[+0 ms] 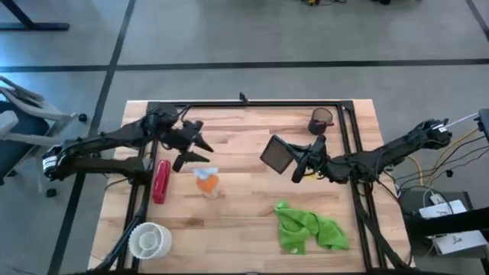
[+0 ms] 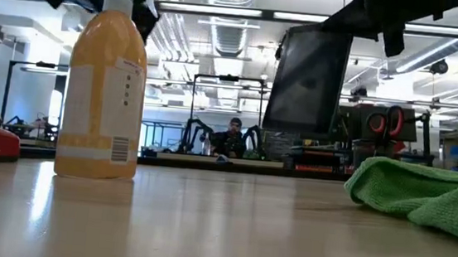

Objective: Apply microfiber cloth
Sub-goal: Spray the front screen of the blue cellphone with the yellow spray bottle

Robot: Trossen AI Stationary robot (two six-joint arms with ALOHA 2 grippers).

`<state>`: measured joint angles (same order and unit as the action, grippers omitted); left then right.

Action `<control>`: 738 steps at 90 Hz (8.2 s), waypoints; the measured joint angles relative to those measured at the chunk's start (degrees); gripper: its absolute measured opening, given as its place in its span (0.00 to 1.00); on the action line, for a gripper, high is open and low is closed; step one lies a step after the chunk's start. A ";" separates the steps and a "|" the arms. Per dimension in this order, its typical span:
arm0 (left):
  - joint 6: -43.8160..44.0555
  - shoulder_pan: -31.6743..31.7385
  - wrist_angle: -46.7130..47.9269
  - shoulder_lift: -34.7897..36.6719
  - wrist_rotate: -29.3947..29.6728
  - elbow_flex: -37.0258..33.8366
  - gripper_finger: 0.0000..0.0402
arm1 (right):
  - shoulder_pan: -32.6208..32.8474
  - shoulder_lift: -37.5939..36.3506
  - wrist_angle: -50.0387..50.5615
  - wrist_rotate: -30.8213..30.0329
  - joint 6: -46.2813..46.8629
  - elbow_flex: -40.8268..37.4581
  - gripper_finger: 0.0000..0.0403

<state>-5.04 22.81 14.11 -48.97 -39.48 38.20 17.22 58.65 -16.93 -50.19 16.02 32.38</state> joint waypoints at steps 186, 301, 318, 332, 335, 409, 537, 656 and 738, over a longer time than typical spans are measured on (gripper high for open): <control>16.29 -32.87 -43.47 -34.76 24.01 -6.34 0.38 | -7.15 -0.84 6.67 10.38 -7.05 0.09 0.02; 20.67 -51.93 -30.43 -47.34 43.34 6.06 0.45 | -8.12 -11.26 25.83 14.18 1.61 0.11 0.02; 22.74 -54.40 -34.30 -48.13 44.87 6.14 0.42 | -8.12 -11.23 27.02 15.72 3.22 0.11 0.02; 22.54 -55.72 -43.32 -52.12 45.00 6.21 0.39 | -8.10 -11.23 28.47 17.14 3.68 0.09 0.02; 22.52 -55.86 -45.12 -53.31 45.00 6.21 0.39 | -8.14 -11.23 28.72 17.24 3.69 0.09 0.02; 15.06 -52.68 -58.95 -70.50 58.58 18.51 0.32 | -7.00 -9.83 29.94 17.29 5.48 0.09 0.02; 2.67 -19.21 -39.11 -40.02 11.41 13.46 0.65 | -3.00 -21.19 28.60 9.57 -0.50 0.07 0.02; -4.81 -19.97 -34.80 -55.86 -0.52 32.61 0.79 | -3.00 -20.24 29.04 9.87 1.53 0.07 0.02; 0.81 -24.01 -35.03 -55.86 10.47 33.31 0.79 | -3.00 -19.21 30.40 9.84 3.55 0.09 0.02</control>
<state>-4.23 -1.21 -20.93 -104.84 -29.02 71.50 14.22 39.44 13.48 -40.36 19.57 32.47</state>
